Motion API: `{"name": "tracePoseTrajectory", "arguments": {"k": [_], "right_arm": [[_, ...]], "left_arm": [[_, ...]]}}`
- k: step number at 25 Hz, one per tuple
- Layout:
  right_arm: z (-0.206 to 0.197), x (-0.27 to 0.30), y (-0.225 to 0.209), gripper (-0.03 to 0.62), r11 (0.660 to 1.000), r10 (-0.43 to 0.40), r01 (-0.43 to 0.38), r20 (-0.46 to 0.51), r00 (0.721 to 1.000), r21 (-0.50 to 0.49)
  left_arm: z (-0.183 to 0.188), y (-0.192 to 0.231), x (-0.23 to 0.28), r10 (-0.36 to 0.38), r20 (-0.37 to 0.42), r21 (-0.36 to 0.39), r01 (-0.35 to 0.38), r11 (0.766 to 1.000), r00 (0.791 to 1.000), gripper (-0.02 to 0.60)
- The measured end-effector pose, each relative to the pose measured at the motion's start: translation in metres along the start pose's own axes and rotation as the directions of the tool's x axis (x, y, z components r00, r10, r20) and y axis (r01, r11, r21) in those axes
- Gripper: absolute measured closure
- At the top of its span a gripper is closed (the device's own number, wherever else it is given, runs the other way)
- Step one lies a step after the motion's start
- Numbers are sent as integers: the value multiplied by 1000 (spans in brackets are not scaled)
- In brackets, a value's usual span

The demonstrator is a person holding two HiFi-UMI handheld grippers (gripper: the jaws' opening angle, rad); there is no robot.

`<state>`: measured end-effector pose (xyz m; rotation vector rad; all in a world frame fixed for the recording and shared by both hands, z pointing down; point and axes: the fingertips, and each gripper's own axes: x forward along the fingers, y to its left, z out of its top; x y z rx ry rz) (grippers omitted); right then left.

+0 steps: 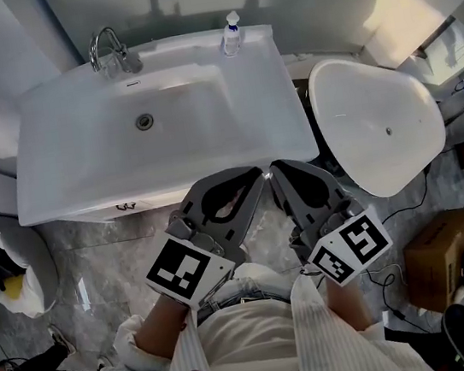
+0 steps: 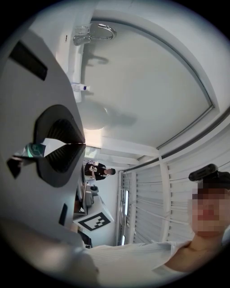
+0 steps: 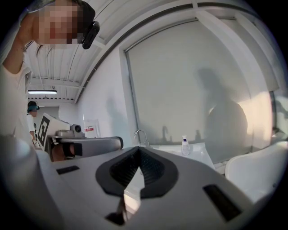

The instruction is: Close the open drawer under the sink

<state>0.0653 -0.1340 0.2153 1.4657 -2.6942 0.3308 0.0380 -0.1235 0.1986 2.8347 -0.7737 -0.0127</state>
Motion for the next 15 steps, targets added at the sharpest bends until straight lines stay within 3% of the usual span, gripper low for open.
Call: {"name": "tracePoseTrajectory", "arguments": {"k": [15], "right_arm": [[2, -9, -12, 585, 1000, -29, 29, 7, 1000, -12]], "left_arm": [[8, -4, 11, -76, 2, 69, 76, 995, 997, 565]]}}
